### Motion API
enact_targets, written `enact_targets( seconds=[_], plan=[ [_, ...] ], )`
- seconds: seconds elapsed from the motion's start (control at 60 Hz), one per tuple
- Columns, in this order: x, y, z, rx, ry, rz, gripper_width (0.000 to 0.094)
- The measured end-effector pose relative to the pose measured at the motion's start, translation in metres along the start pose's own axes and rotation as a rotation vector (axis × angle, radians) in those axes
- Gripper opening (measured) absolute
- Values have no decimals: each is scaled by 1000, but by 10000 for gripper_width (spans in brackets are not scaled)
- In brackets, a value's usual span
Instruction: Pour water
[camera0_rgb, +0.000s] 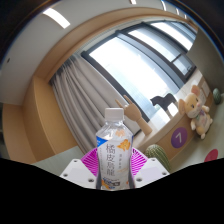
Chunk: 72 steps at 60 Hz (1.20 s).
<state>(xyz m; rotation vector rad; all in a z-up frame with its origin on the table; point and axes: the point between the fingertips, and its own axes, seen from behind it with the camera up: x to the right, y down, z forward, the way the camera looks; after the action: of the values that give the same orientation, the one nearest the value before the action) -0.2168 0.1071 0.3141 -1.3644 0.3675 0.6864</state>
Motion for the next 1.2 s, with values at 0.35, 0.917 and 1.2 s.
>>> enact_targets(
  seconds=[0.35, 0.917, 1.2],
  plan=[
    [166, -74, -31, -93, 439, -736, 370],
    [323, -13, -63, -137, 549, -665, 372],
    [323, -2, -66, -190, 528, -629, 670]
  ],
)
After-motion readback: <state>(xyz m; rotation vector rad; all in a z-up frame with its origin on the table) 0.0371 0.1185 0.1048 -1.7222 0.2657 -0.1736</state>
